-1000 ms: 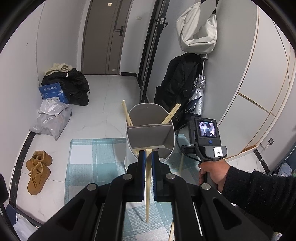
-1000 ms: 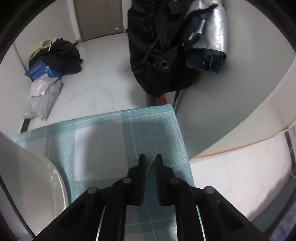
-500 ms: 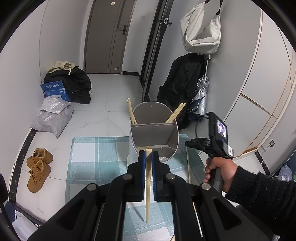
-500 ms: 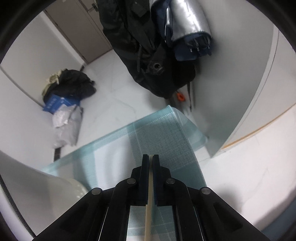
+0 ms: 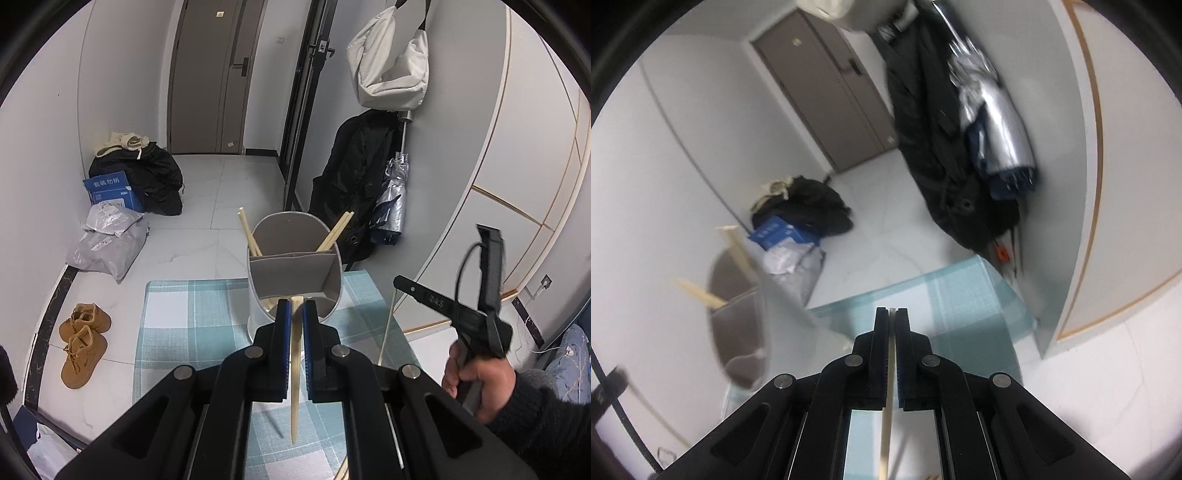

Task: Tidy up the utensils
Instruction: 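Carry both held chopsticks up over the white holder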

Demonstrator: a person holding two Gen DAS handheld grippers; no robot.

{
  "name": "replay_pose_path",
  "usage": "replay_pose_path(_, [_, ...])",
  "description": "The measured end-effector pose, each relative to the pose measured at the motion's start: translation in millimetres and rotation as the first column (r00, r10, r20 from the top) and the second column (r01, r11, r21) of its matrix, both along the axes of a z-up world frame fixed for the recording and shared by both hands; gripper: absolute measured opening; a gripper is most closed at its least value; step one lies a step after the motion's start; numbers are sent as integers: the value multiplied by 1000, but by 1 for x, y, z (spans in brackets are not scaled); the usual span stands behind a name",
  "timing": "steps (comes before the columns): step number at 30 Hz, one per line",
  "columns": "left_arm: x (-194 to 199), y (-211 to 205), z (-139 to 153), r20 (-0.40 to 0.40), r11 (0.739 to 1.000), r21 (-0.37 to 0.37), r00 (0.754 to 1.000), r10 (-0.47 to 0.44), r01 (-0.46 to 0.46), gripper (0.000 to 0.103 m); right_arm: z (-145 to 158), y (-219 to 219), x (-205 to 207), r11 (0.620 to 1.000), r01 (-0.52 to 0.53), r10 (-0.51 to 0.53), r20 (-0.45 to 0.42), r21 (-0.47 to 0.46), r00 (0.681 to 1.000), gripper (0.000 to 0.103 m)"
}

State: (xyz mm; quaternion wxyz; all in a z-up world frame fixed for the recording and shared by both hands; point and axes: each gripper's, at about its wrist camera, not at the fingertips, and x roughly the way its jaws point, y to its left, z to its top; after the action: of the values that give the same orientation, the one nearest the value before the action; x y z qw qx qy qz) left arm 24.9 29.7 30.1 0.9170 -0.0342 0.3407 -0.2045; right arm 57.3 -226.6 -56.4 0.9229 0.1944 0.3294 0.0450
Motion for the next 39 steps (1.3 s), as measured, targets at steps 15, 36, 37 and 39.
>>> replay_pose_path(15, [-9, -10, 42, 57, 1000, -12, 998, 11, -11, 2, 53, 30, -70, 995, -76, 87, 204, -59, 975, 2])
replay_pose_path(36, [82, -6, 113, 179, 994, -108, 983, 50, -31, 2, 200, 73, 16, 977, -167, 210, 433, -136, 877, 2])
replay_pose_path(37, [87, -6, 112, 186, 993, -110, 981, 50, -30, 2, 201, 75, 22, 976, -168, 211, 434, -137, 876, 2])
replay_pose_path(39, [92, -7, 108, 199, 995, -99, 979, 47, -27, 2, 199, 78, 36, 975, -169, 215, 439, -142, 873, 2])
